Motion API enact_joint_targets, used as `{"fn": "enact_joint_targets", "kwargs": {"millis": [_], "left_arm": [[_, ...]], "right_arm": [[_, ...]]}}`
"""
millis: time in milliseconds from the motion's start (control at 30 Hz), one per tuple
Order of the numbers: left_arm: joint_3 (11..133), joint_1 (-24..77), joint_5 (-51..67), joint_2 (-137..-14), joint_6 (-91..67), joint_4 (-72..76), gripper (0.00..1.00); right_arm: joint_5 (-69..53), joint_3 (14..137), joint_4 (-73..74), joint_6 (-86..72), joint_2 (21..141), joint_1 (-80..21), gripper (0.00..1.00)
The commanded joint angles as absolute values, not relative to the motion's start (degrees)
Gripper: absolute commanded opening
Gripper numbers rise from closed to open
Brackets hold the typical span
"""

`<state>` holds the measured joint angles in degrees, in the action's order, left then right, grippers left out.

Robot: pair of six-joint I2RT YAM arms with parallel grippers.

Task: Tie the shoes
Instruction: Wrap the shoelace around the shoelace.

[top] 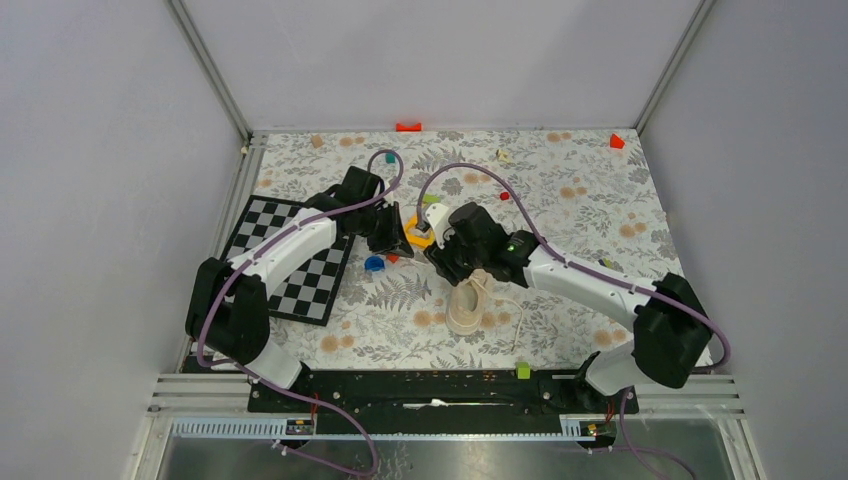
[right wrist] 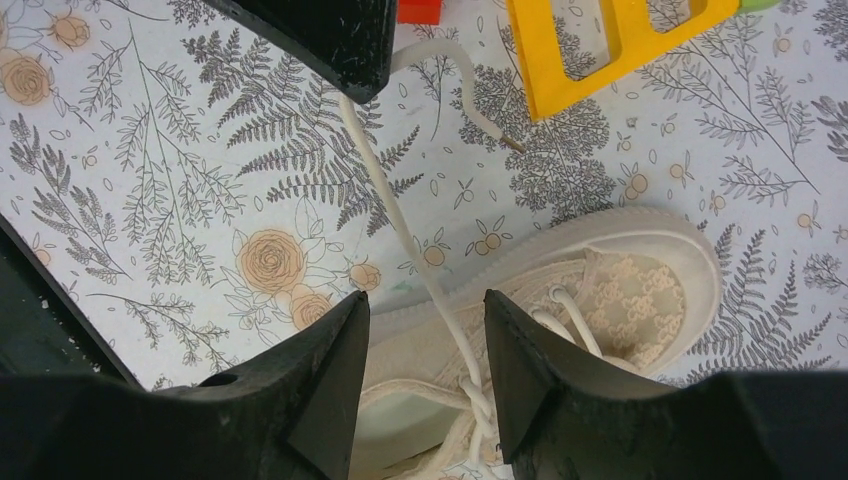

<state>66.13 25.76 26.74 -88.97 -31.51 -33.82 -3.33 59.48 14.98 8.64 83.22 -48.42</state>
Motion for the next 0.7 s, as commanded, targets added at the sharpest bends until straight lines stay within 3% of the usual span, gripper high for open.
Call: {"fn": "enact_joint_targets", "kwargs": {"millis": [0, 267, 667], "left_arm": [[66.53, 25.39, 26.72, -87.73, -31.31, -32.32, 0.00], [66.62, 25.18, 26.91, -88.23, -31.11, -32.34, 0.00], [66.62, 25.05, 27.00, -88.17, -30.95, -32.34, 0.00]], "right_arm": [[-4.72, 62.71, 16.98, 11.83, 85.88, -48.81, 0.53], [-4.13, 63.27, 18.39, 12.90, 88.04, -48.87, 0.51], [-2.79, 63.68, 17.66, 11.55, 89.06, -48.85, 0.34]]}}
